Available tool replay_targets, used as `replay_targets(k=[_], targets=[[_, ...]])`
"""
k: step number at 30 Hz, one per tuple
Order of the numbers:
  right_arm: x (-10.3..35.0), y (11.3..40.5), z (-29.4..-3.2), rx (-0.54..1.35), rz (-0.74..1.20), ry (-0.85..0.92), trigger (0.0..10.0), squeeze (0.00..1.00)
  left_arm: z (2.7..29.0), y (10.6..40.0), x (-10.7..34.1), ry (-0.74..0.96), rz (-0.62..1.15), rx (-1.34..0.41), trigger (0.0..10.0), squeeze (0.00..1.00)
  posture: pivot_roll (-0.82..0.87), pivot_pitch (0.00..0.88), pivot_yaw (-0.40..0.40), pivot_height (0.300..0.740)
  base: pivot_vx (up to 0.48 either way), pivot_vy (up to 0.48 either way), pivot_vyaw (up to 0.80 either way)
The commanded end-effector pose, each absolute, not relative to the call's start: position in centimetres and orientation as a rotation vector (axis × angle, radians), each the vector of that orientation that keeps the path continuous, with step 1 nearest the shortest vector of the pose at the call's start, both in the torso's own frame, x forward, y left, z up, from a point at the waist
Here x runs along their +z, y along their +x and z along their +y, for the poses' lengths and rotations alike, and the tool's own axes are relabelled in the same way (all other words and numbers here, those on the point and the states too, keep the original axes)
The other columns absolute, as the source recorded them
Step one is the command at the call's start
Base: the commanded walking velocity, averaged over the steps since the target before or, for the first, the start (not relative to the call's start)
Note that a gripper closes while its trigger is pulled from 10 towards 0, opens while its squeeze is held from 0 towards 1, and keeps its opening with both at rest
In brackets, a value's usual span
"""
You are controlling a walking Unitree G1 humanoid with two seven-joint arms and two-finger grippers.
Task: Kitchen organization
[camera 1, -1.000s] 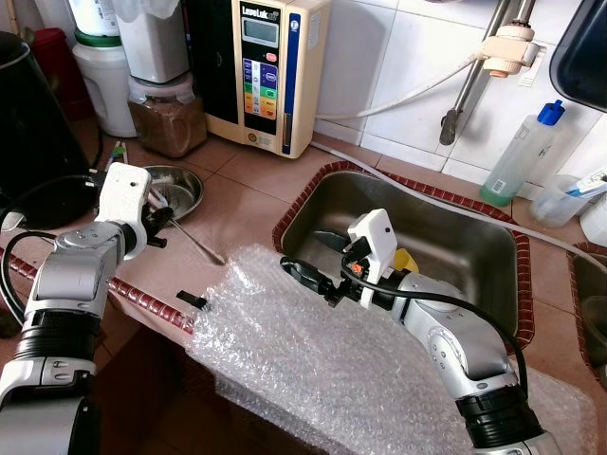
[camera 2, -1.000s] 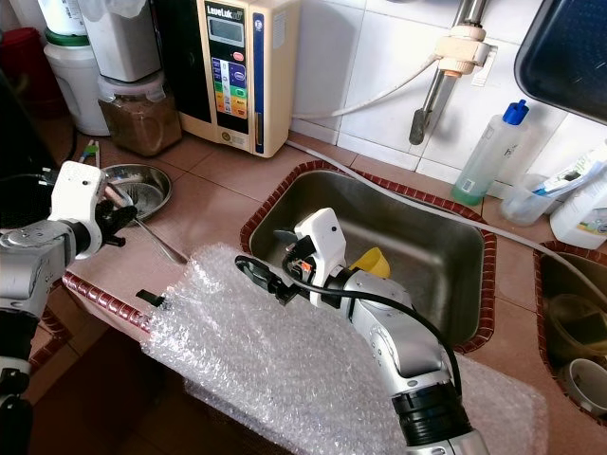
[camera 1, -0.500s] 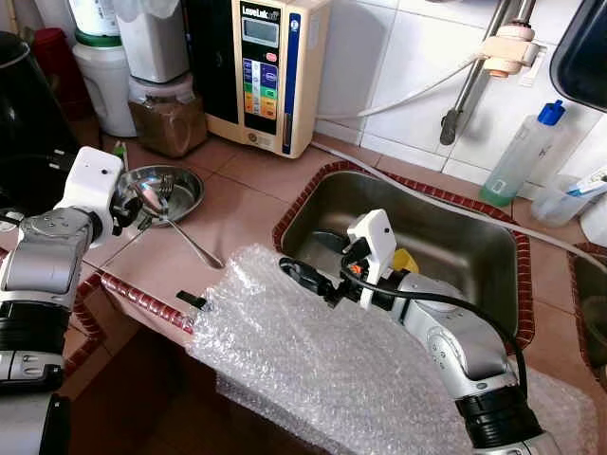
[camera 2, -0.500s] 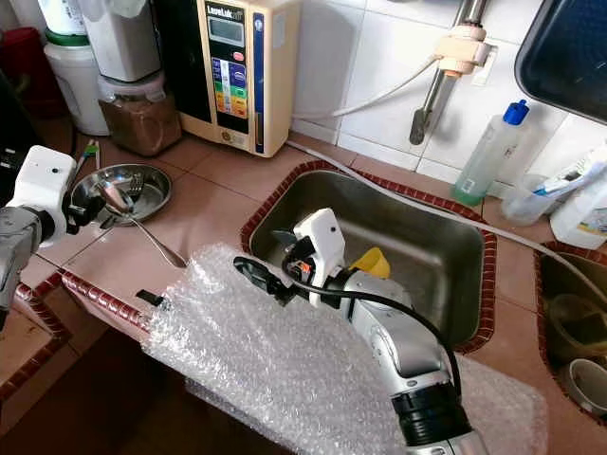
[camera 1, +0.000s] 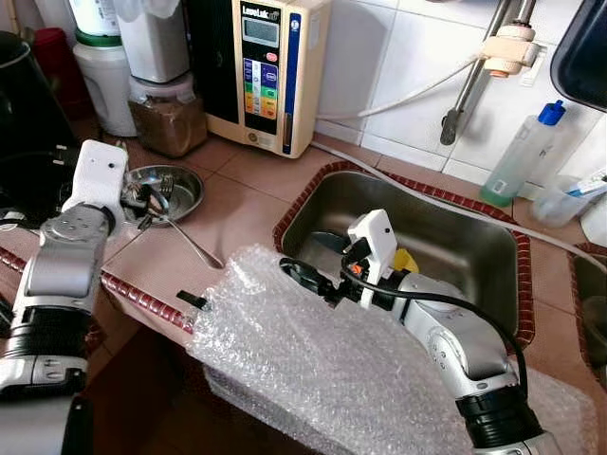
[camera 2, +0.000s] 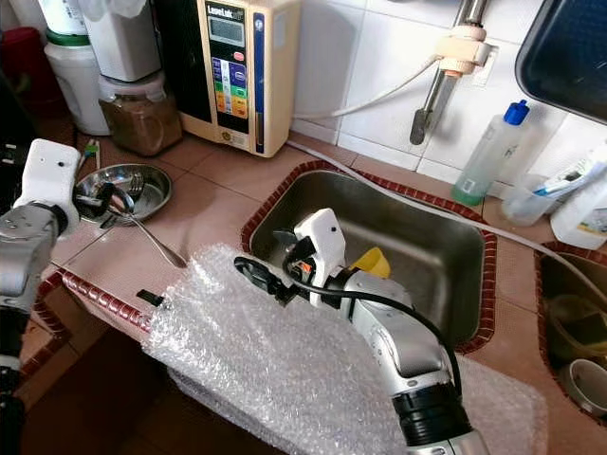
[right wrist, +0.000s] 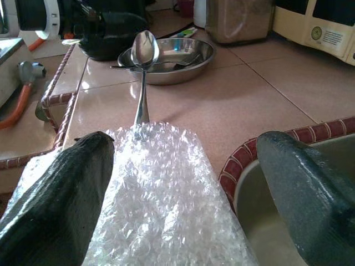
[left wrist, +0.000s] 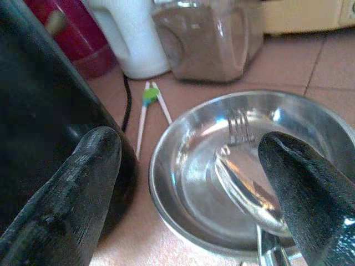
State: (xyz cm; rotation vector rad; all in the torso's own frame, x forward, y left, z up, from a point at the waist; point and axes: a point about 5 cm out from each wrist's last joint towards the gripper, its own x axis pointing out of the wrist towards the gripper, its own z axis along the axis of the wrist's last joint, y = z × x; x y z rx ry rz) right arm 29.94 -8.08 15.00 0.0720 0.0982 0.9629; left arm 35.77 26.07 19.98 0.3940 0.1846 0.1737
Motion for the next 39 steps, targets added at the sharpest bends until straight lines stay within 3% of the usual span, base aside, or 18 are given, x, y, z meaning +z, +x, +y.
replay_targets(k=[1,6,13,21,22,23,24,32,35,39], targets=[[14.9,29.9,-8.5,0.951,0.096,0.064,10.0,0.00,25.6,35.8,21.0,0.403,0.089,0.224,10.0,1.00,0.00,0.000,-0.075,0.740,0.000,0.000,0.00],[14.9,29.9,-8.4,0.951,0.097,0.063,10.0,0.00,24.2,35.9,21.4,0.381,0.034,0.211,10.0,1.00,0.00,0.000,-0.076,0.740,0.000,0.000,0.00],[15.4,30.6,-7.7,0.975,0.078,0.057,10.0,0.00,17.6,36.0,19.7,0.303,-0.004,0.045,10.0,1.00,0.02,0.000,-0.089,0.740,0.000,0.000,0.00],[15.2,30.3,-8.0,0.972,0.084,0.049,10.0,0.00,15.0,35.8,18.4,0.230,-0.001,0.040,10.0,1.00,0.00,0.000,-0.085,0.740,0.000,0.000,0.00],[15.0,30.2,-8.2,0.967,0.088,0.049,10.0,0.00,15.0,35.5,18.3,0.205,-0.011,0.083,10.0,0.39,-0.01,0.000,-0.083,0.740,0.000,0.000,0.00],[15.0,30.2,-8.2,0.965,0.089,0.048,10.0,0.00,15.0,35.4,18.3,0.195,-0.014,0.101,10.0,0.39,-0.01,0.000,-0.083,0.740,0.000,0.000,0.00],[15.0,30.2,-8.2,0.963,0.089,0.049,10.0,0.00,15.2,35.2,18.2,0.170,-0.018,0.144,10.0,0.00,-0.01,0.000,-0.082,0.740,0.000,0.000,0.00],[15.2,30.4,-8.0,0.966,0.085,0.059,10.0,0.00,15.3,34.7,18.6,0.035,-0.045,0.255,10.0,0.00,0.00,0.000,-0.085,0.740,0.000,0.000,0.00],[15.2,30.4,-7.8,0.975,0.084,0.057,10.0,0.00,14.8,34.6,17.9,-0.091,0.028,0.293,10.0,0.00,0.00,0.000,-0.084,0.740,0.000,0.000,0.00],[15.2,30.4,-7.9,0.972,0.083,0.057,10.0,0.00,14.0,34.2,17.0,-0.098,0.067,0.277,10.0,0.00,0.00,0.000,-0.079,0.740,0.000,0.000,0.00]])
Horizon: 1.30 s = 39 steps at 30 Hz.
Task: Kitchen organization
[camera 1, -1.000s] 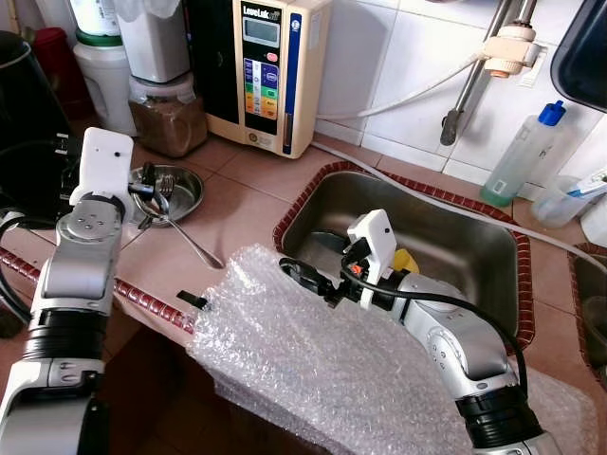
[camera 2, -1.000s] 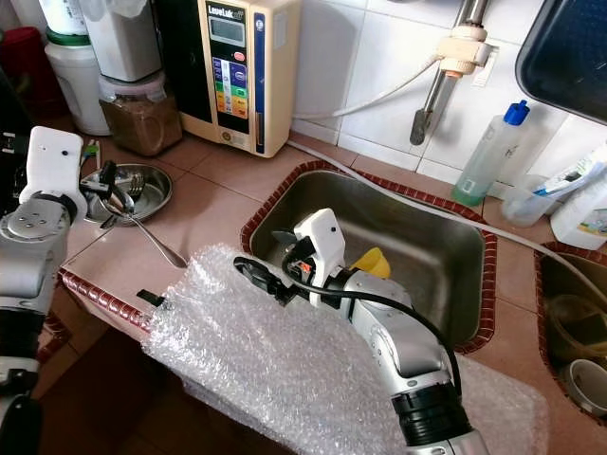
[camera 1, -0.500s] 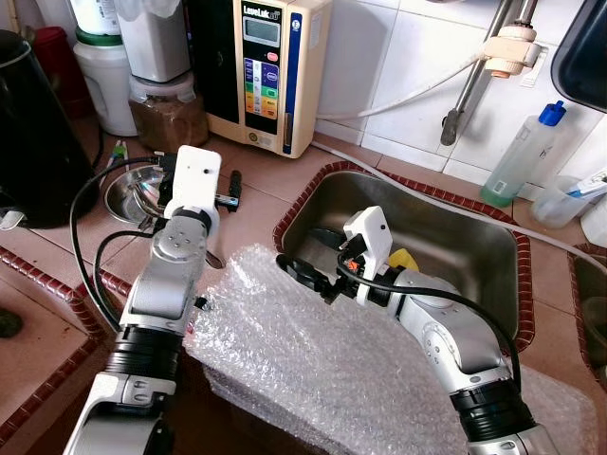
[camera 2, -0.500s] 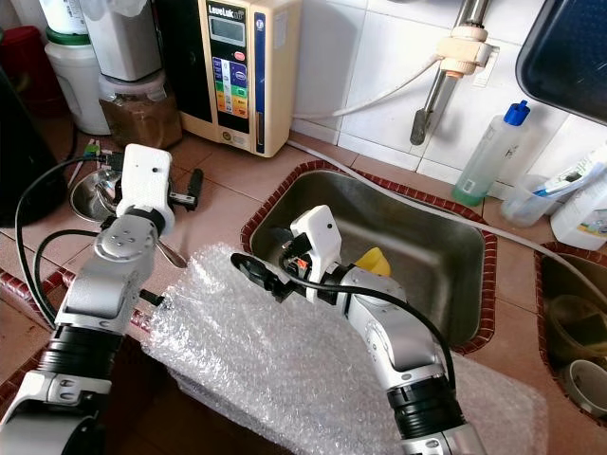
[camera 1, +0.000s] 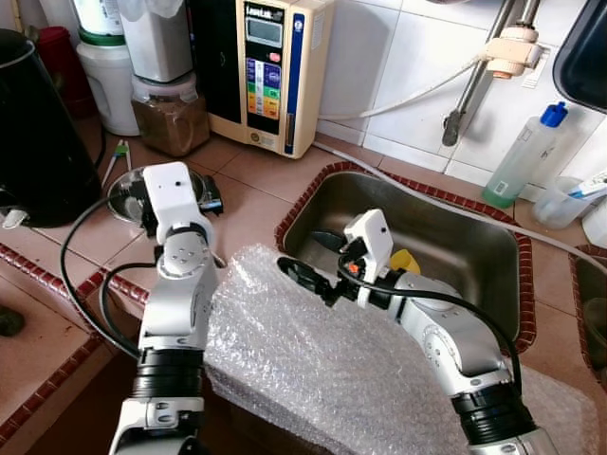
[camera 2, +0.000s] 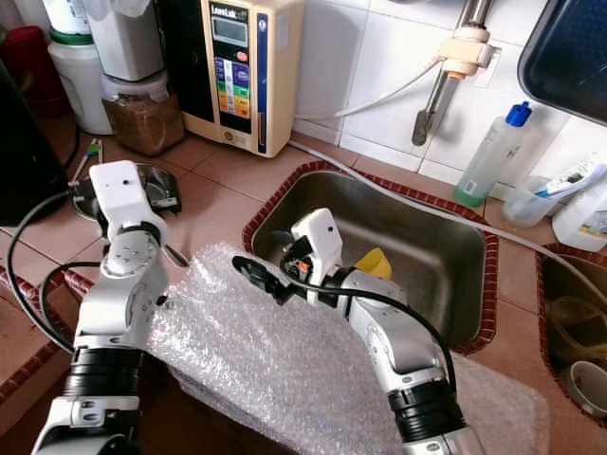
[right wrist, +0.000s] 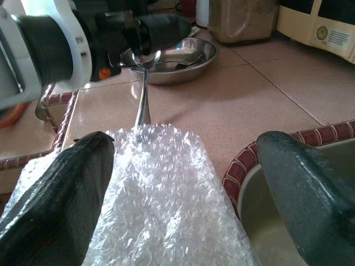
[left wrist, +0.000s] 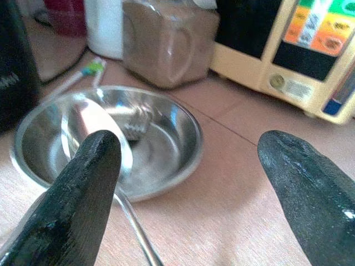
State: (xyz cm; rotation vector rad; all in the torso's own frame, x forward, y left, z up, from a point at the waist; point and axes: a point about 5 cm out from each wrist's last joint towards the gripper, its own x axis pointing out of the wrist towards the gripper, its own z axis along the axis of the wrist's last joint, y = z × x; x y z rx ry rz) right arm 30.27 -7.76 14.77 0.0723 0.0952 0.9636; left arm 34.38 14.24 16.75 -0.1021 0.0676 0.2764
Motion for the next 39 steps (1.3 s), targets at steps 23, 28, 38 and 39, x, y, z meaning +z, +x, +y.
replay_targets(k=[23,28,38,39], targets=[[14.8,30.0,-7.7,0.976,0.095,0.072,10.0,0.00,14.6,33.3,13.7,-0.199,0.239,0.368,10.0,0.00,0.00,0.000,-0.070,0.740,0.000,0.000,0.00],[14.7,29.8,-7.7,0.983,0.099,0.073,10.0,0.00,15.4,33.8,13.2,-0.216,0.266,0.386,10.0,0.00,-0.01,0.000,-0.069,0.740,0.000,0.000,0.00],[14.6,29.5,-8.0,0.979,0.105,0.065,10.0,0.00,16.5,36.1,13.2,-0.240,0.315,0.383,6.0,0.00,-0.03,0.000,-0.053,0.740,0.000,0.000,0.00],[14.6,29.5,-8.0,0.979,0.105,0.065,10.0,0.00,16.5,36.1,13.2,-0.240,0.315,0.383,6.0,0.00,-0.03,0.000,-0.053,0.740,0.000,0.000,0.00]])
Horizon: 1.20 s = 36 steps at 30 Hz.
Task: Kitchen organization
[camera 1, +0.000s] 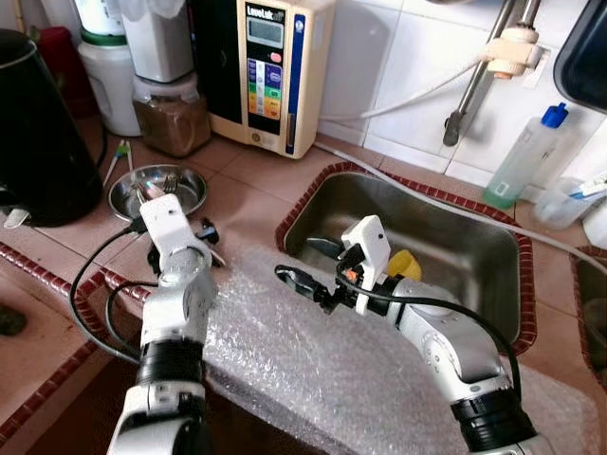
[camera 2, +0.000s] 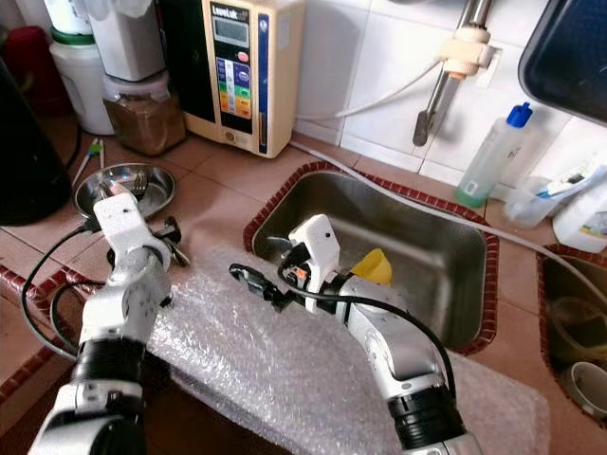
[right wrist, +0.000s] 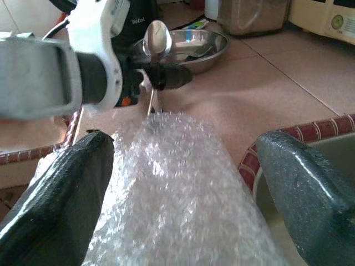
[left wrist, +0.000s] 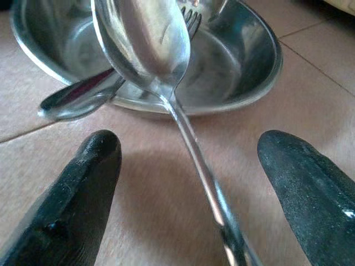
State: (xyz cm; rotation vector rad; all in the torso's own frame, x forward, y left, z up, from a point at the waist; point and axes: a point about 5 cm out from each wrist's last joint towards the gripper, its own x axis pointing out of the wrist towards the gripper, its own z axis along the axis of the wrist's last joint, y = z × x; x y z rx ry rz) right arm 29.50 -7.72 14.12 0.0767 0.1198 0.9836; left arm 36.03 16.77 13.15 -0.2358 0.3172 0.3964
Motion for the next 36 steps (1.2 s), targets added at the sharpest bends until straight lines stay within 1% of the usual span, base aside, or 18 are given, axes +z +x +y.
replay_targets(k=[1,2,3,4,5,15,18,25,36], targets=[[14.6,29.4,-8.1,0.975,0.105,0.067,10.0,0.00,16.6,36.6,13.3,-0.254,0.320,0.384,3.4,0.00,-0.04,0.000,-0.046,0.740,0.000,0.000,0.00],[14.6,29.4,-8.1,0.975,0.105,0.067,10.0,0.00,16.6,36.6,13.3,-0.254,0.320,0.384,3.4,0.00,-0.04,0.000,-0.046,0.740,0.000,0.000,0.00],[14.6,29.3,-8.1,0.973,0.106,0.068,10.0,0.00,16.7,36.8,13.4,-0.259,0.319,0.383,0.7,0.00,-0.04,0.000,-0.044,0.740,0.000,0.000,0.00],[14.6,29.3,-8.1,0.973,0.106,0.068,10.0,0.00,16.7,36.8,13.4,-0.259,0.319,0.383,0.7,0.00,-0.04,0.000,-0.044,0.740,0.000,0.000,0.00],[14.5,29.2,-8.1,0.971,0.108,0.068,10.0,0.00,16.6,37.1,13.7,-0.280,0.314,0.369,0.0,0.00,-0.04,0.000,-0.041,0.740,0.000,0.000,0.00],[14.6,29.3,-8.2,0.966,0.107,0.066,10.0,0.00,16.2,37.7,13.4,-0.333,0.346,0.348,0.0,0.00,-0.04,0.000,-0.041,0.740,0.000,0.000,0.00],[14.5,29.2,-8.0,0.968,0.108,0.072,10.0,0.00,15.5,37.5,13.2,-0.342,0.359,0.326,0.0,0.00,-0.04,0.000,-0.039,0.740,0.000,0.000,0.00],[14.5,28.7,-7.9,1.004,0.116,0.073,10.0,0.00,14.8,37.6,13.0,-0.374,0.371,0.306,0.0,0.00,-0.04,0.000,-0.041,0.740,0.000,0.000,0.00],[14.5,28.8,-8.1,1.001,0.120,0.070,10.0,0.00,15.0,37.6,13.0,-0.381,0.368,0.317,0.0,0.00,-0.04,0.000,-0.046,0.740,0.000,0.000,0.00]])
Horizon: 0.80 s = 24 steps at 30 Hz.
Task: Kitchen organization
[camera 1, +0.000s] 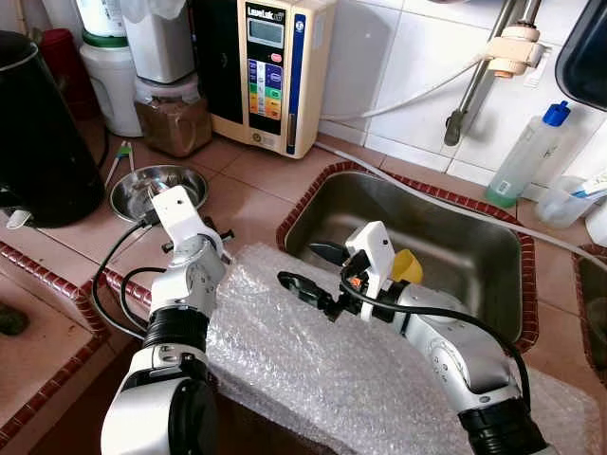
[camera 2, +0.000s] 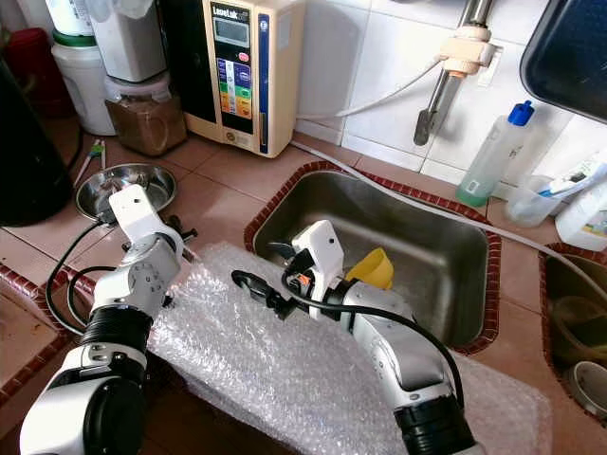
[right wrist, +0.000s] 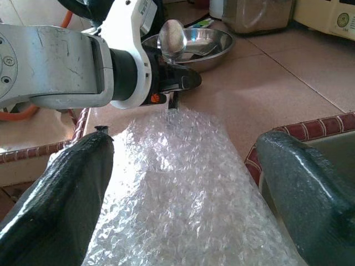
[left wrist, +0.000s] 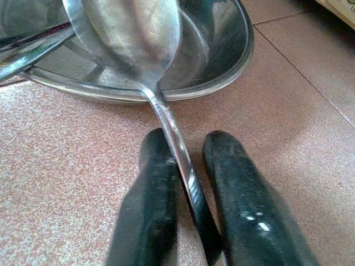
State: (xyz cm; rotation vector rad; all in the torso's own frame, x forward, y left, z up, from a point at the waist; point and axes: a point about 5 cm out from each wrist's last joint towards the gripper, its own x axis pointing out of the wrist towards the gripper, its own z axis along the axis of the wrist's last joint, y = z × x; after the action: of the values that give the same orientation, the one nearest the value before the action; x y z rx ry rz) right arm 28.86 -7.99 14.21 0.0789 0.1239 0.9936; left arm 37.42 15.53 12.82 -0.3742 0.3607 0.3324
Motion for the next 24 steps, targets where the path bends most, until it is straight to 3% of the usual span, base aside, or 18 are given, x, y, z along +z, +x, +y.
replay_targets(k=[1,10,24], targets=[[14.5,28.8,-8.1,1.002,0.121,0.070,10.0,0.00,14.9,37.5,13.0,-0.404,0.375,0.315,0.0,0.00,-0.04,0.000,-0.047,0.740,0.000,0.000,0.00],[14.5,28.8,-8.1,1.007,0.123,0.069,10.0,0.00,14.8,37.5,13.7,-0.415,0.351,0.313,0.0,0.00,-0.04,0.000,-0.055,0.740,0.000,0.000,0.00],[14.6,29.0,-8.3,0.998,0.121,0.061,10.0,0.00,12.1,37.0,15.9,-0.323,0.233,0.092,0.0,0.00,-0.04,0.000,-0.057,0.740,0.000,0.000,0.00]])
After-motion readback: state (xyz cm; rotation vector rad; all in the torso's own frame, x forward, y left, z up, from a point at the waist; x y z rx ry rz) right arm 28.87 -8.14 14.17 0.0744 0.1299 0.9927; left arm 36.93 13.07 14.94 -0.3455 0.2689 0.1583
